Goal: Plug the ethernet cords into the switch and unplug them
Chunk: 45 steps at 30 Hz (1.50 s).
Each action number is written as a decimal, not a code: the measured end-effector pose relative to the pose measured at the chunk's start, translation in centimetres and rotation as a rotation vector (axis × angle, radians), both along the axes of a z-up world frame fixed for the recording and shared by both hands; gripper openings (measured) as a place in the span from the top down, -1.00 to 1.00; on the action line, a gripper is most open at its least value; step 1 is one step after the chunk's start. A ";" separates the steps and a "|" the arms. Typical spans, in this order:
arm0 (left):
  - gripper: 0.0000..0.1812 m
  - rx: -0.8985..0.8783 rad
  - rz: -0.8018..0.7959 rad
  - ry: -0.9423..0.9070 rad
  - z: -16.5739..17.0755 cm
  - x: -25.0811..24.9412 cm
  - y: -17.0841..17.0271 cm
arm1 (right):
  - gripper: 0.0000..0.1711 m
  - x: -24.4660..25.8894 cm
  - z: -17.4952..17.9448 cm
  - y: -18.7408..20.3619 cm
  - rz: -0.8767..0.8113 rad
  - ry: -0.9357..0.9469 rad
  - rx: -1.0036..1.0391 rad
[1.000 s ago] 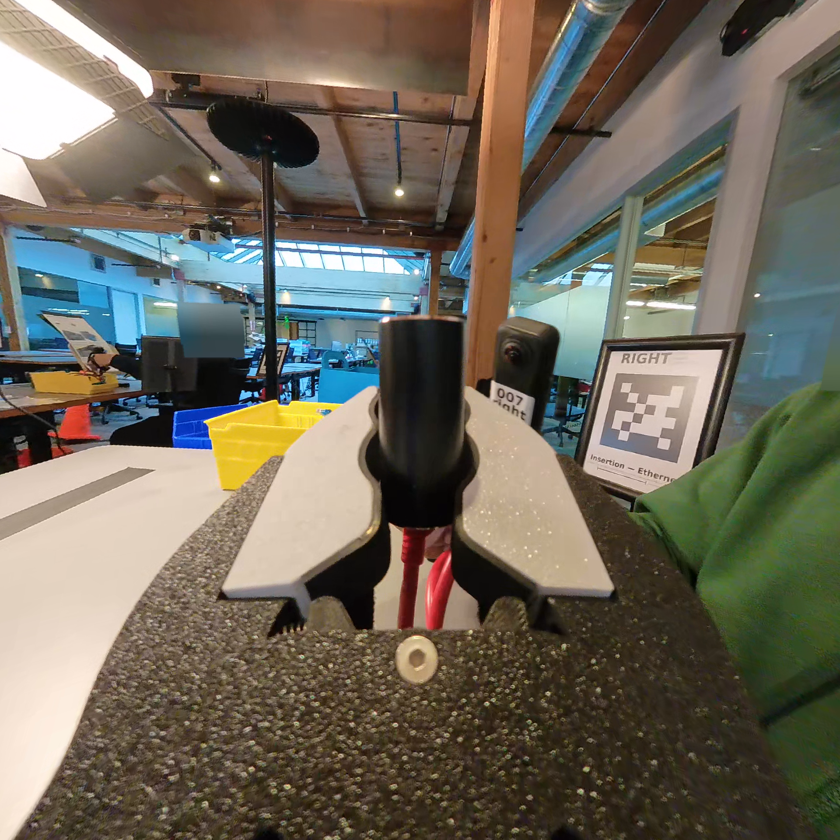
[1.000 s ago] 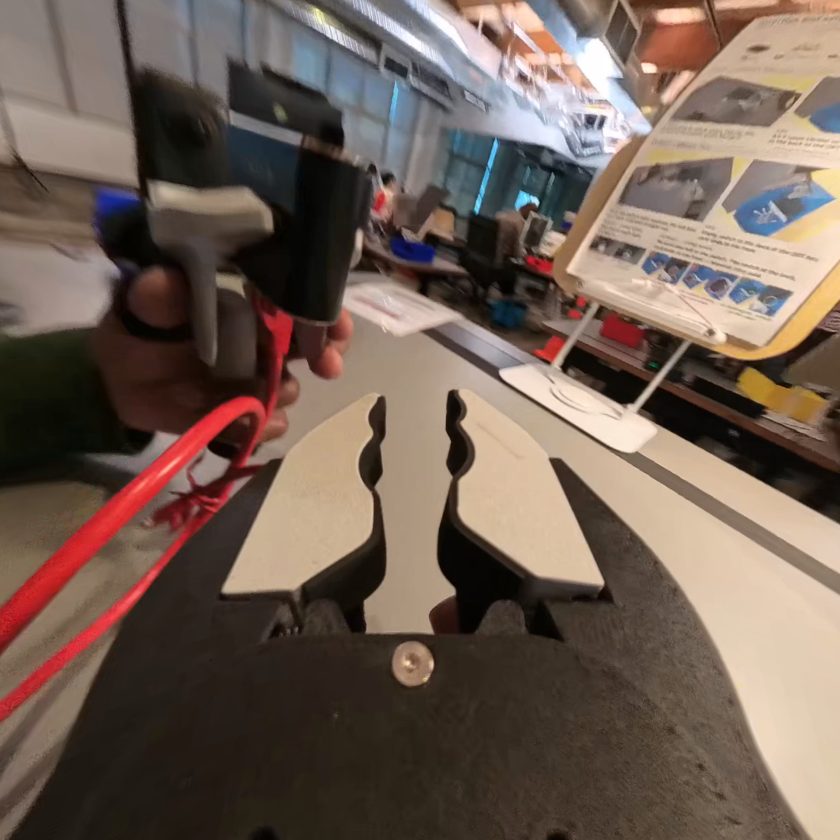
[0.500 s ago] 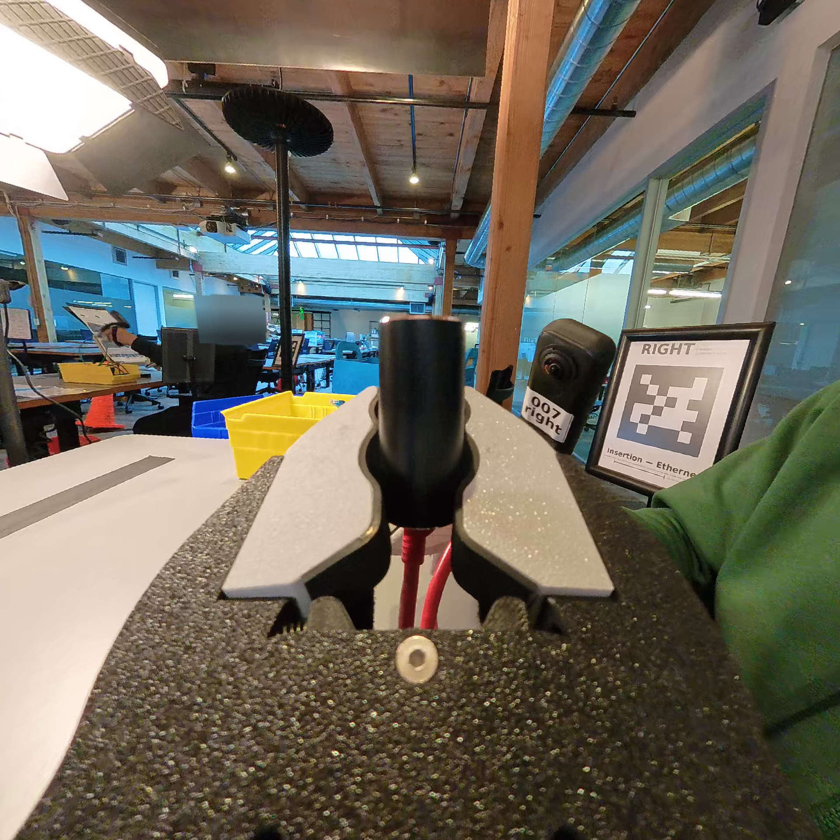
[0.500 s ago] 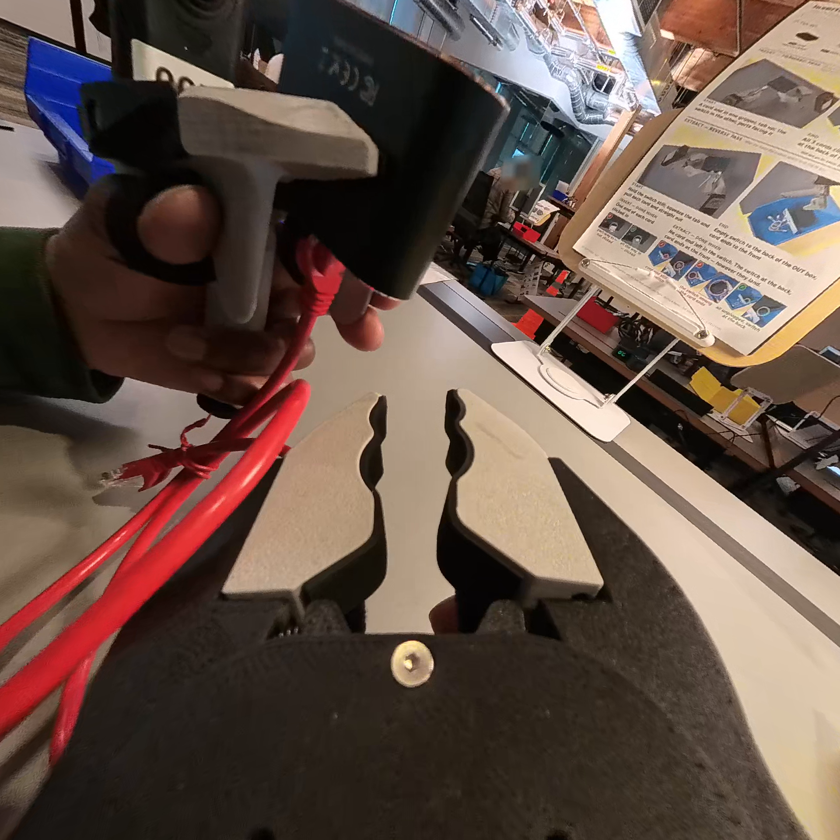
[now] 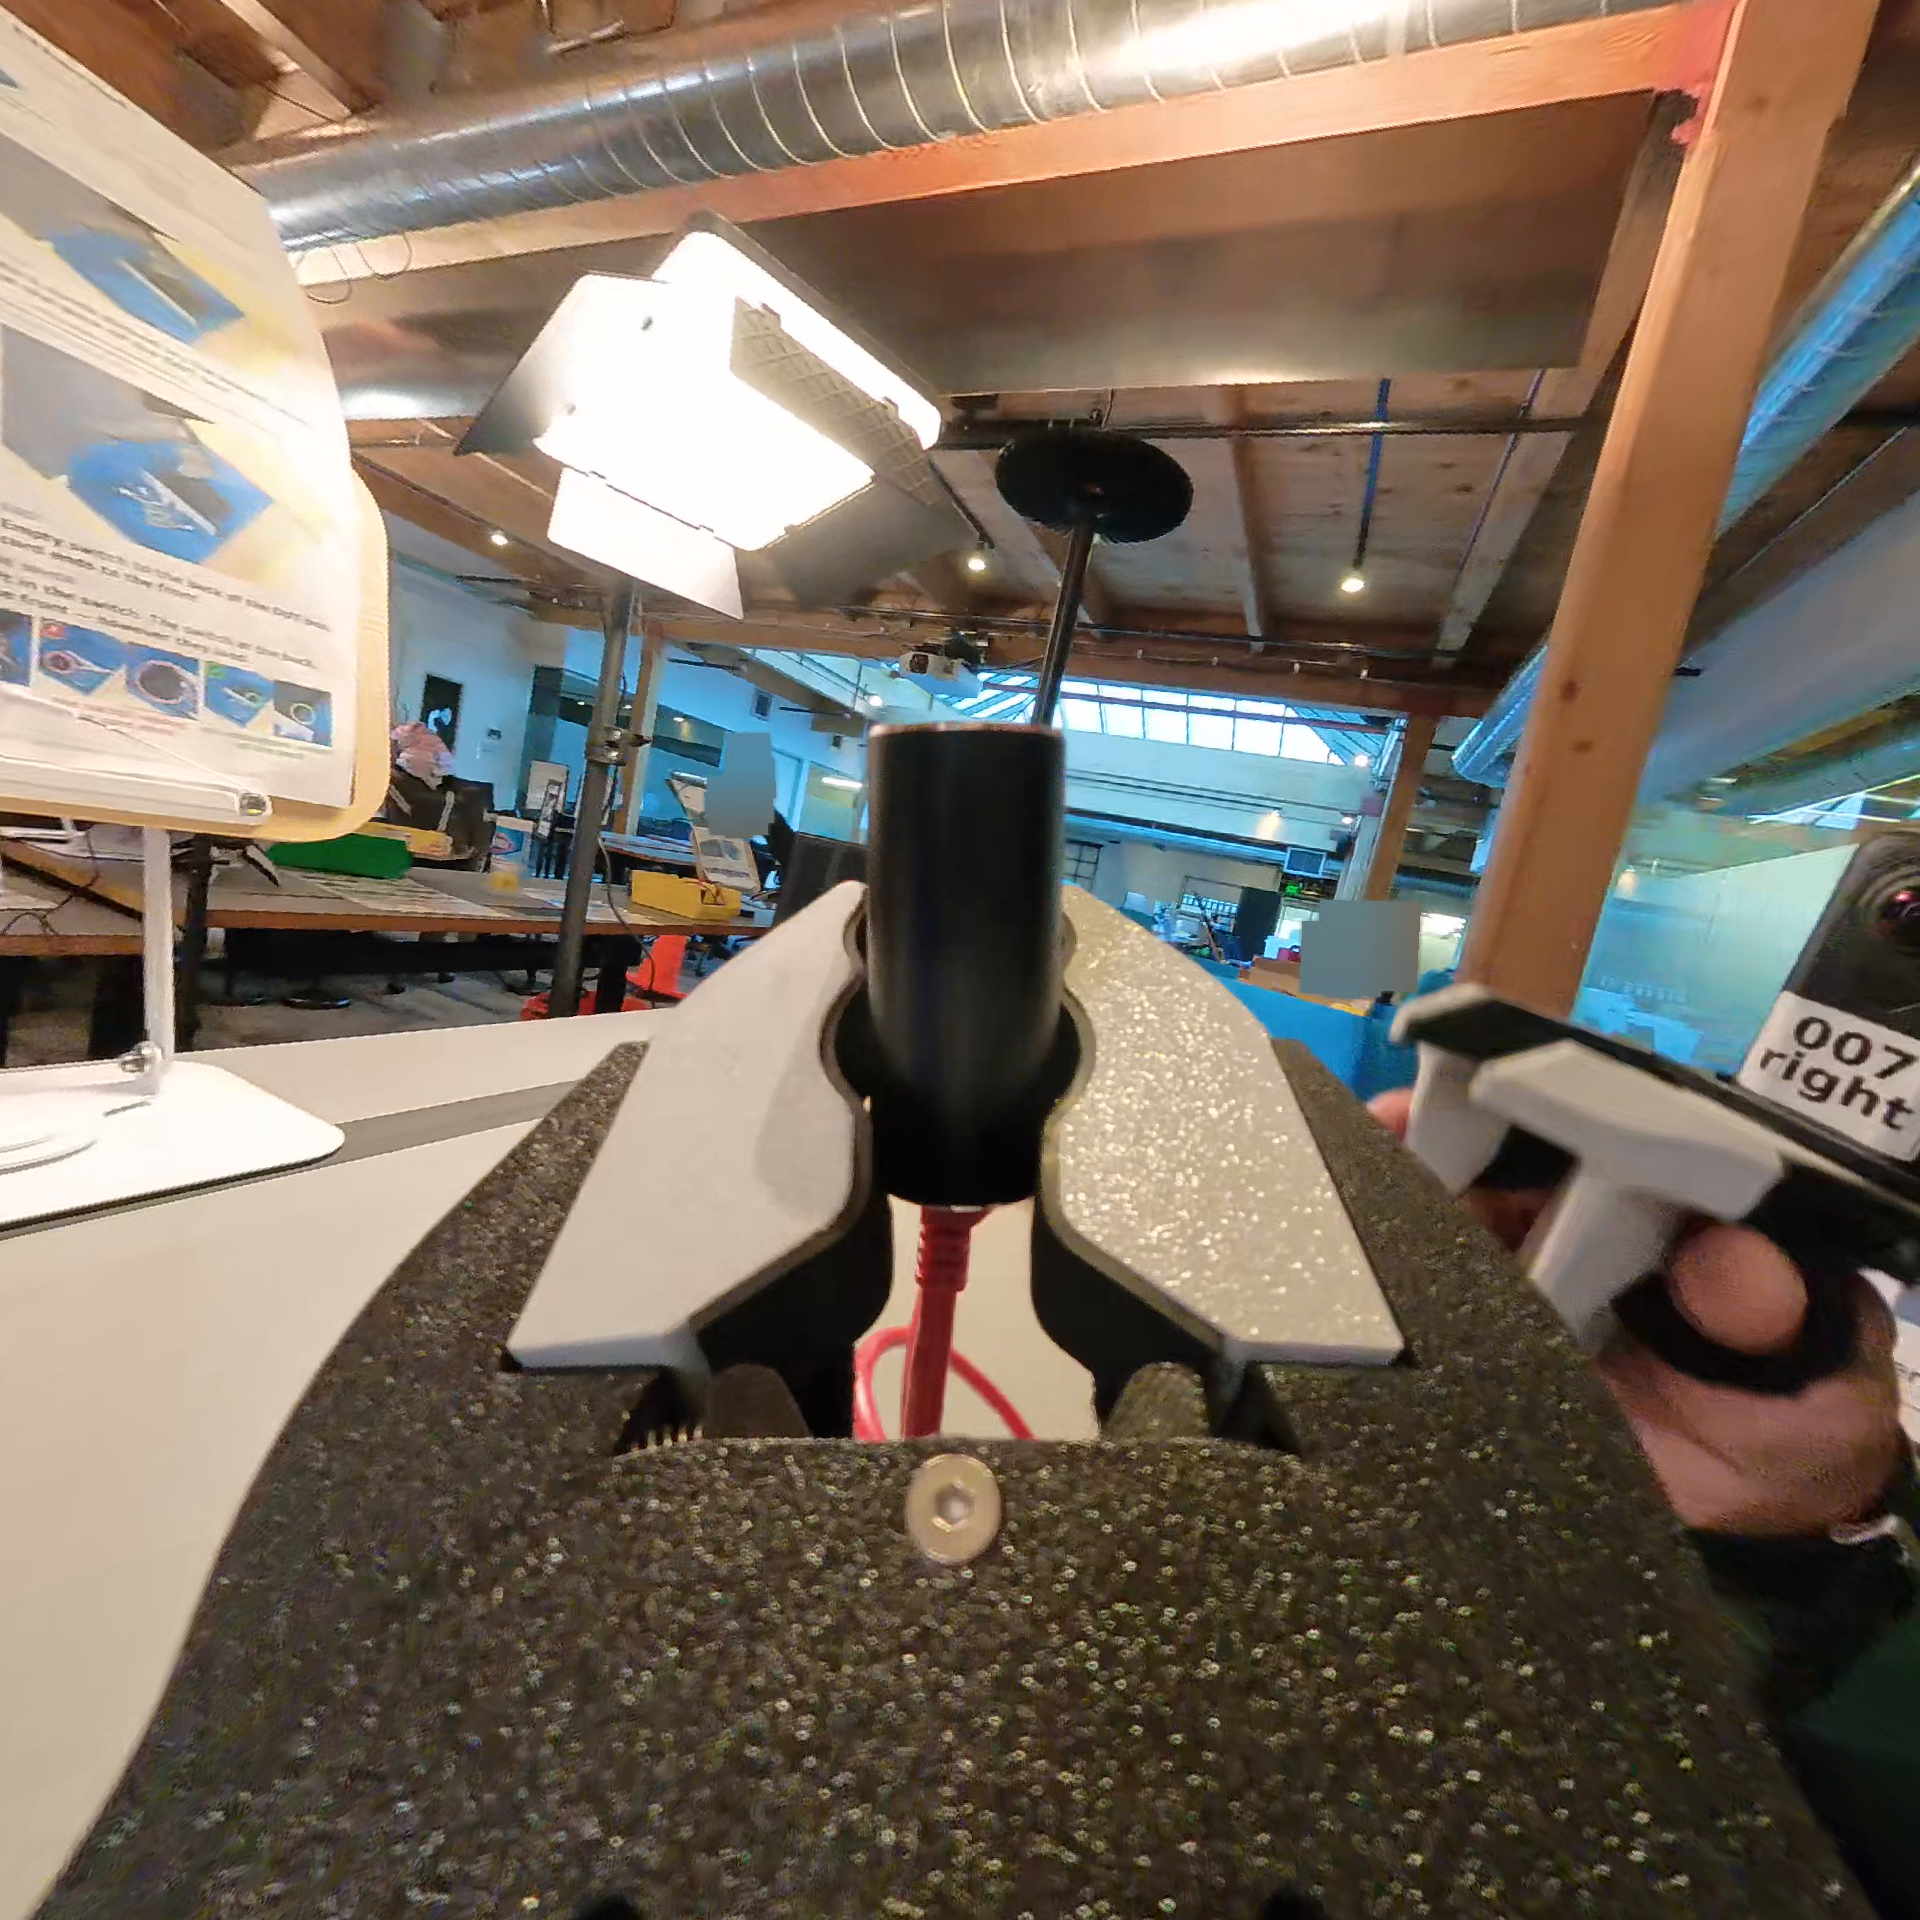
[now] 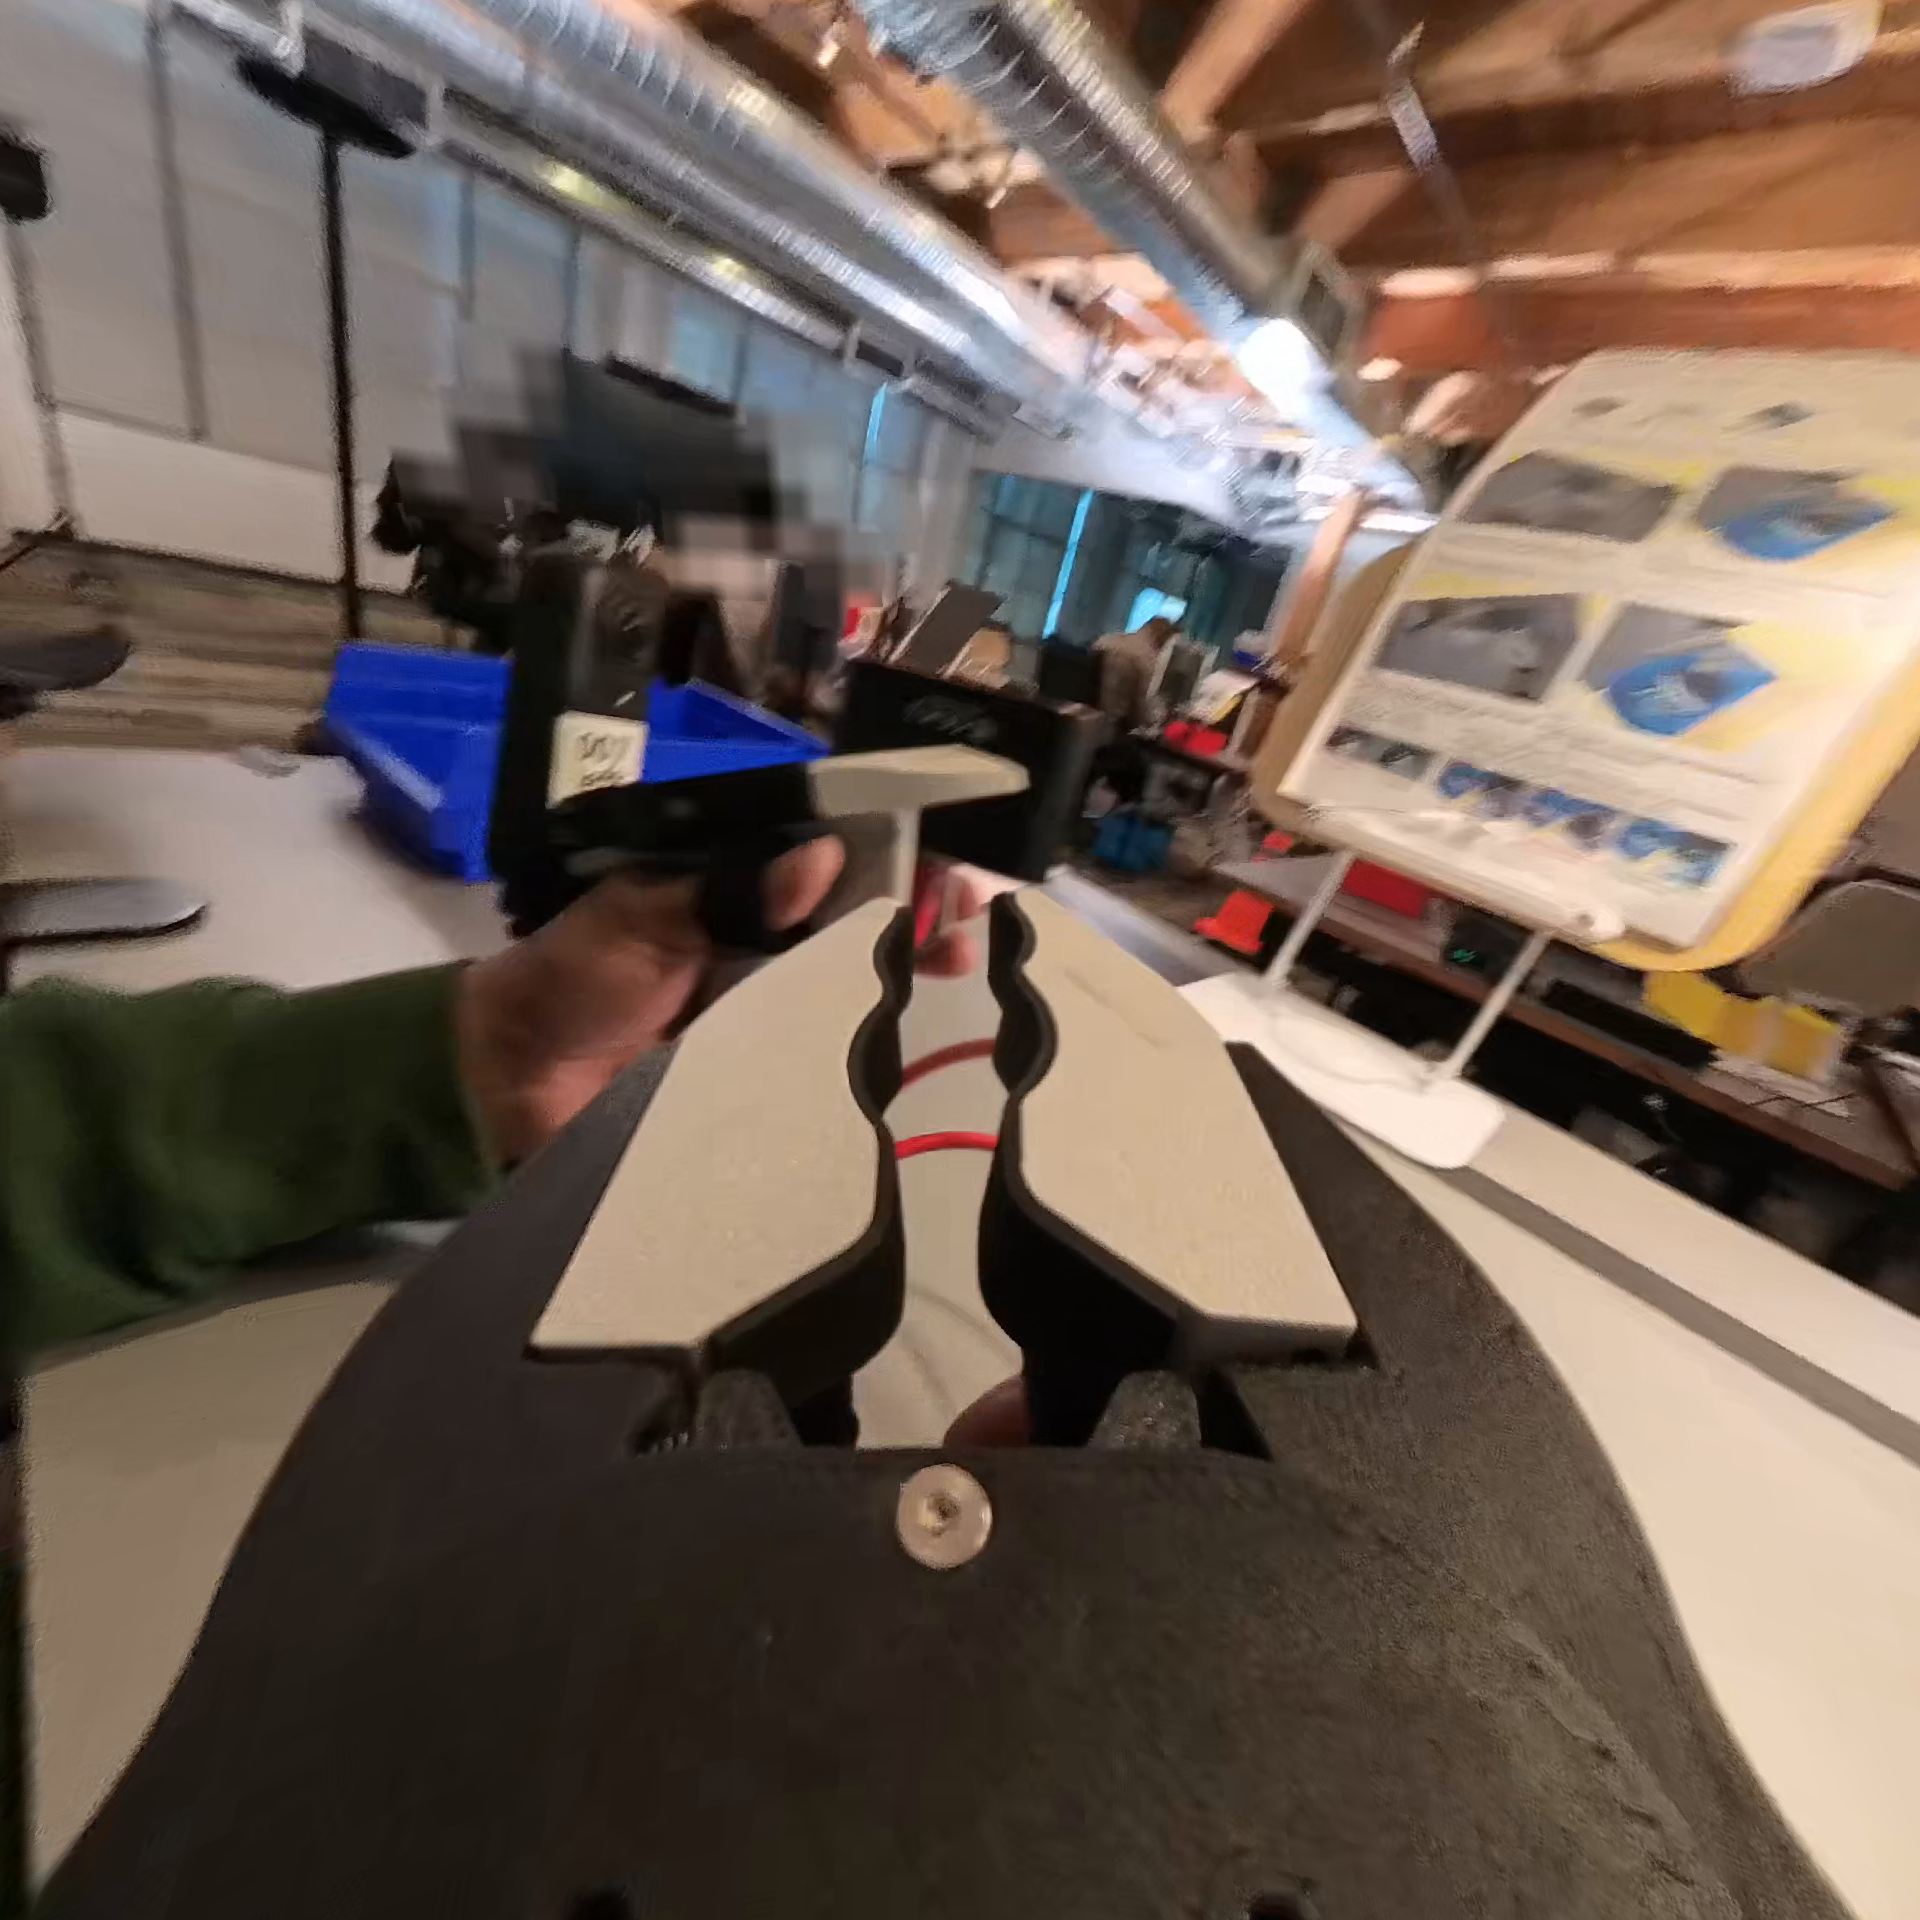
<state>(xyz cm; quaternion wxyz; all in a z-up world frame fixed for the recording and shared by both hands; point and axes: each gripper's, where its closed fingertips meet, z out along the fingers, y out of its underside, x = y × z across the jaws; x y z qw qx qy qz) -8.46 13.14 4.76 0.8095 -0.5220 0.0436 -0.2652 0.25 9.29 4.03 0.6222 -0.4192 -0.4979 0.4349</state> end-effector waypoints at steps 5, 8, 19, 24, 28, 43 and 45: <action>0.69 0.072 -0.176 -0.028 0.8 2.2 -1.1 | 0.77 -4.1 -4.6 0.1 -0.063 -0.155 -0.009; 0.69 0.093 -0.283 -0.003 1.0 3.6 -1.8 | 0.71 -5.1 -5.4 -0.1 -0.027 -0.160 -0.022; 0.69 0.144 -0.510 0.067 0.7 7.3 -3.7 | 0.84 -5.9 -7.3 -0.8 -0.002 -0.245 0.024; 0.68 0.122 -0.479 0.136 0.4 7.7 -3.6 | 0.92 -5.2 -7.0 0.5 -0.041 -0.239 0.019; 0.68 0.079 -0.417 0.220 -0.1 7.5 -3.2 | 0.93 -4.3 -6.7 1.8 -0.024 -0.258 0.050; 0.69 -0.073 -0.255 0.528 -3.9 9.1 -0.8 | 0.81 -0.3 -6.3 7.3 -0.246 -0.436 0.396; 0.69 -0.084 -0.224 0.550 -4.1 9.0 -0.5 | 0.76 -0.3 -5.9 7.9 -0.300 -0.417 0.431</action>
